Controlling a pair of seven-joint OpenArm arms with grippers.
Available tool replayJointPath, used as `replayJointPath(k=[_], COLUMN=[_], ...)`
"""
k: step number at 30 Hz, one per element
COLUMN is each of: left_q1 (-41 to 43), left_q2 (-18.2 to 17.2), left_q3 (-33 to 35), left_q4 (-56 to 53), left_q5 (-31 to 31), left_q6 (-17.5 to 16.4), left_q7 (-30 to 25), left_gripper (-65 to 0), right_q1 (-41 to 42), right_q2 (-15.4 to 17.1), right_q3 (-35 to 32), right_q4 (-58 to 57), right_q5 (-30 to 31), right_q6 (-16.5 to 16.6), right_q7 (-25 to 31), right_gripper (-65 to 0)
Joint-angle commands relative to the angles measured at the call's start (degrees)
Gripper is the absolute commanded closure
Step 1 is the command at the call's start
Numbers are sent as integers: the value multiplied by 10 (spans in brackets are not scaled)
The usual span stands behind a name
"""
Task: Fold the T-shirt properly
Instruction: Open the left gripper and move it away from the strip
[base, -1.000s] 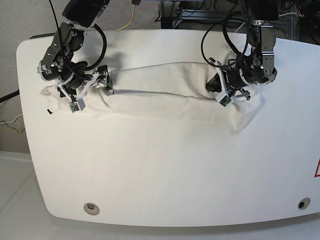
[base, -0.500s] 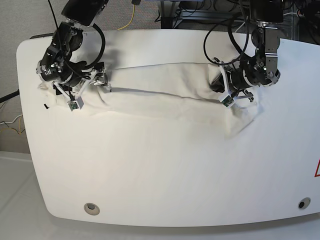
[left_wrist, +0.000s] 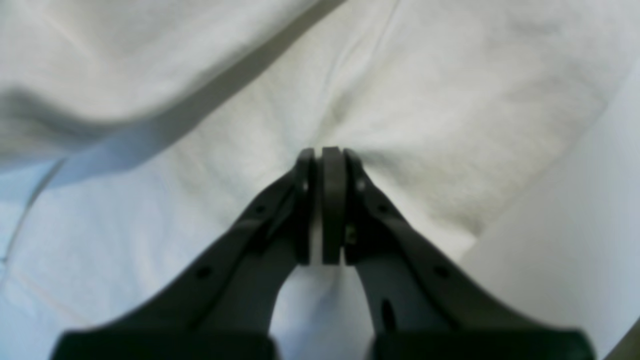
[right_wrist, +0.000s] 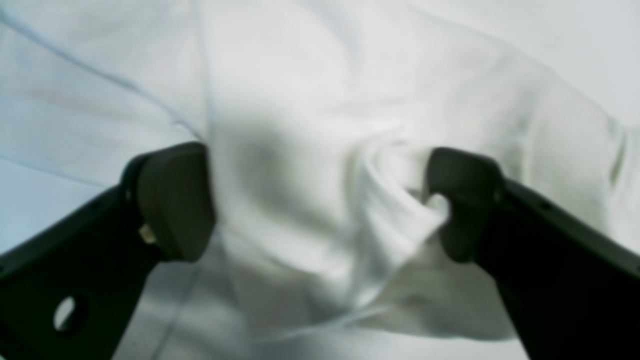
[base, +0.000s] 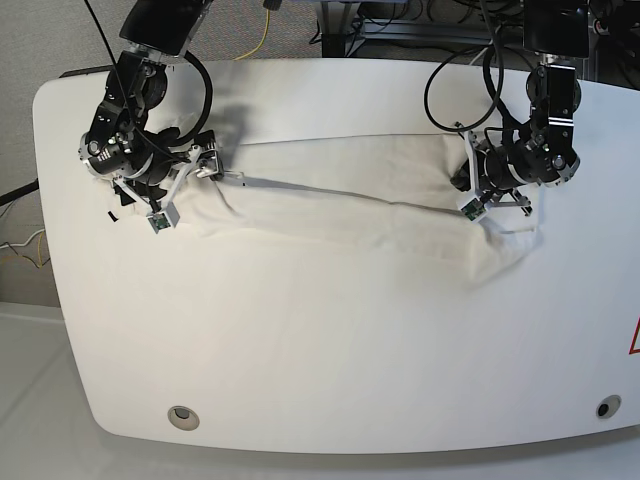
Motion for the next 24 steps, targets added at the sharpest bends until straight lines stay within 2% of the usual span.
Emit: replayJointPath(k=[1, 9, 19, 24], left_q1=[10, 5, -31, -61], left_q2=[-17, -17, -14, 6], left_q3=[1, 1, -1, -14], left_q4=[-17, 15, 82, 119], left_q5=[81, 81, 80, 80], left_q6=[15, 15, 15, 15], left_q7=[96, 116, 175, 213], left_gripper=[-26, -26, -26, -29], right_q1=[8, 8, 8, 8], right_q2=[7, 9, 7, 7], right_q3=[3, 3, 3, 3], right_q4=[10, 10, 10, 10], right_q5=[2, 2, 3, 3], right_q6=[1, 1, 1, 1], right_q7=[8, 9, 9, 9], right_gripper=[-642, -642, -642, -642])
